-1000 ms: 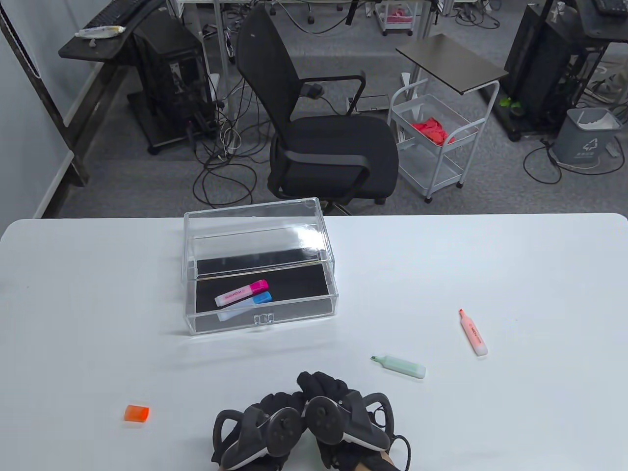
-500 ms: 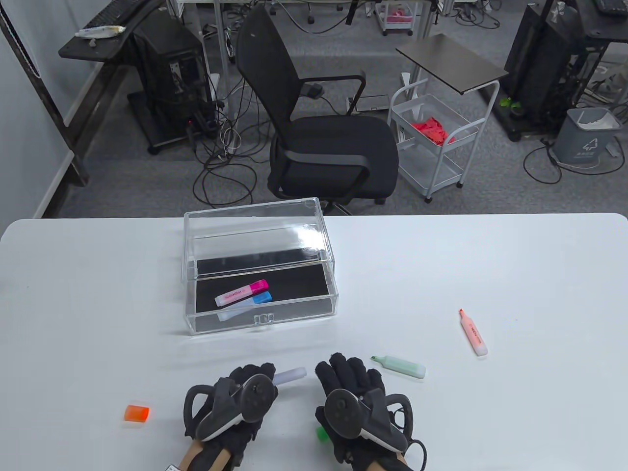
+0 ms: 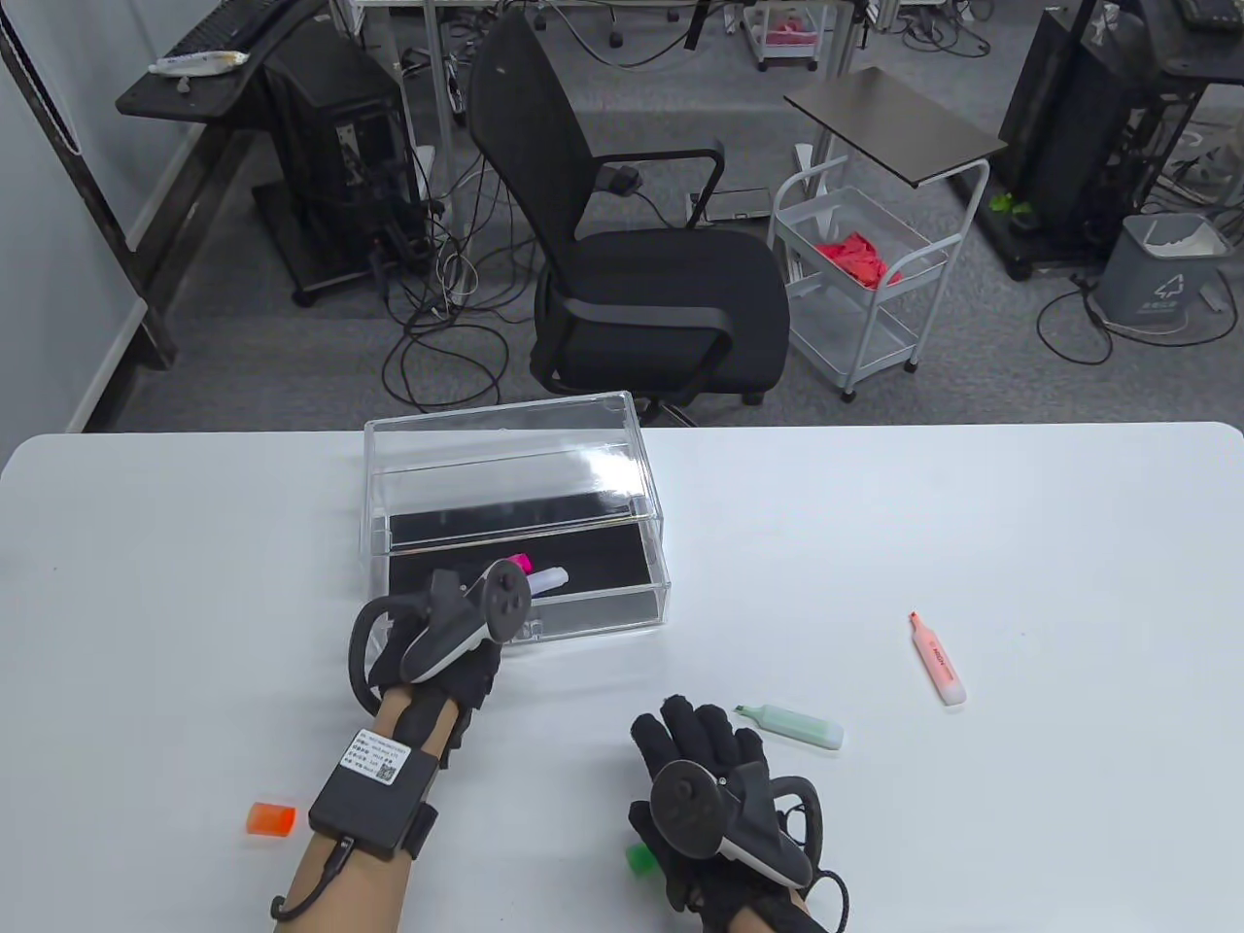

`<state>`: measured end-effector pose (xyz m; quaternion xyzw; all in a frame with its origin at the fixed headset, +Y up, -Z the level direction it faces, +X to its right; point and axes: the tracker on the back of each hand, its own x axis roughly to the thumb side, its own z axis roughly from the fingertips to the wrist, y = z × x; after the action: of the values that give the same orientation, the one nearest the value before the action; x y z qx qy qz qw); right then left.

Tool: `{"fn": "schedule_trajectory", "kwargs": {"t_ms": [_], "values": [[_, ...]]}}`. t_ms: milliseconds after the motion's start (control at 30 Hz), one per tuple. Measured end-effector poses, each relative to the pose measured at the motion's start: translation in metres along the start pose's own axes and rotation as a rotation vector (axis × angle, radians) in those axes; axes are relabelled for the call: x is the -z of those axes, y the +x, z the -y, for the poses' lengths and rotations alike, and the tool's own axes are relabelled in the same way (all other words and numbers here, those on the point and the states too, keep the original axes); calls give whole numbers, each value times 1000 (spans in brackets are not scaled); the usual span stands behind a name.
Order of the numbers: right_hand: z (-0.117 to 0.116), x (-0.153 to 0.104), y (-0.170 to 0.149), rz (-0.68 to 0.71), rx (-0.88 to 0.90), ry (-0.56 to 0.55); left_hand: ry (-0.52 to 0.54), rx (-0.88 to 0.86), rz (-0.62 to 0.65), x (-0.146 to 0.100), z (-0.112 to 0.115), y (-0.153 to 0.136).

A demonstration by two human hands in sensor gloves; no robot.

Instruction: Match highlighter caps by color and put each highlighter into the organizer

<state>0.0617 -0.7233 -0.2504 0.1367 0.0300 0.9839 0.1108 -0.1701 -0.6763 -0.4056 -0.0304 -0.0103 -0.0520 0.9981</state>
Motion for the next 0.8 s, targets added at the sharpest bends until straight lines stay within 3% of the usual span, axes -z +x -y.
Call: {"fn": "schedule_trajectory", "kwargs": {"t_ms": [200,367,567,800], "values": [[-1,2,-5,-16,18,7,-103,-1,-79,35,13,-4],[-2,4,-9,-26,20,24,-100,-107,-74,41,17,-10],[-3,5,-8,-26,12,33,-52,-127,-16,29,5,-8],[-5,5,-7,-19,18,30,-8,-110,67,-16,-16,-3]]}}
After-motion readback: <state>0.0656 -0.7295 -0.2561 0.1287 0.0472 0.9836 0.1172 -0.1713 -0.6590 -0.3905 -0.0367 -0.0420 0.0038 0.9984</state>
